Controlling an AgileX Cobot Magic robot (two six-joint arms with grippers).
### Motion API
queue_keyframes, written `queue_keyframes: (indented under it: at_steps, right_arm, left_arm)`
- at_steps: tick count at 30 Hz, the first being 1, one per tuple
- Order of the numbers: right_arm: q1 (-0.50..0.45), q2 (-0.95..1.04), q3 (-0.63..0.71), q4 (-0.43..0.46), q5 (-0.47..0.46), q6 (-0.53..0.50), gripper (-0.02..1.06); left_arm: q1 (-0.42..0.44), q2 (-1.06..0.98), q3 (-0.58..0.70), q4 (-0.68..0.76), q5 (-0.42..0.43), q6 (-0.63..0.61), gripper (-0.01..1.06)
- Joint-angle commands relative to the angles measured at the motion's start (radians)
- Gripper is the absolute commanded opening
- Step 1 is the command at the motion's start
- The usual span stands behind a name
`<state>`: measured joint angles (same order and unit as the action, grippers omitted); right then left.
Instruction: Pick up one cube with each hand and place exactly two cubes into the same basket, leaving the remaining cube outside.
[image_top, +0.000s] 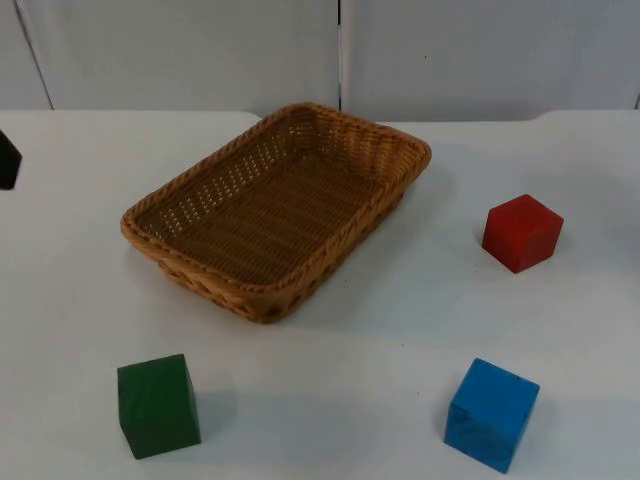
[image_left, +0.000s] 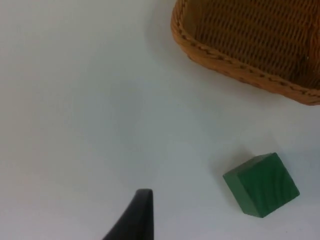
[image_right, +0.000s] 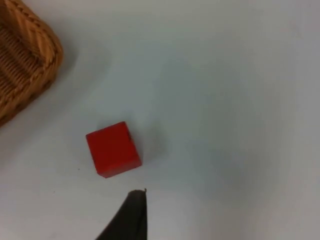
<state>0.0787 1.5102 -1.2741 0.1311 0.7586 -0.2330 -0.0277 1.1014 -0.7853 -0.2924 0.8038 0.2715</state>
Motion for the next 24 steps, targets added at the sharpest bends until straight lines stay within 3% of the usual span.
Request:
queue_keyframes:
  at_steps: [1,7,11,18,24]
  right_arm:
    - [0.027,0.035,-0.033,0.011,-0.008,-0.027,1.05]
    - [0.112,0.187,-0.145,0.002,-0.001,-0.032,1.05]
    - [0.165,0.306,-0.248,0.002,0.029,-0.051,1.05]
    - [0.200,0.429,-0.311,0.006,0.043,-0.087,1.05]
    - [0.202,0.478,-0.311,0.006,0.043,-0.100,1.05]
  left_arm:
    - [0.005,0.030,-0.007,-0.030,-0.026,0.029,1.05]
    - [-0.002,0.106,-0.007,-0.052,-0.030,0.075,1.05]
    - [-0.064,0.156,-0.007,-0.054,-0.039,0.098,1.05]
    - [-0.180,0.248,-0.007,-0.029,-0.076,0.098,1.05]
    - [-0.228,0.312,-0.007,-0.024,-0.117,0.098,1.05]
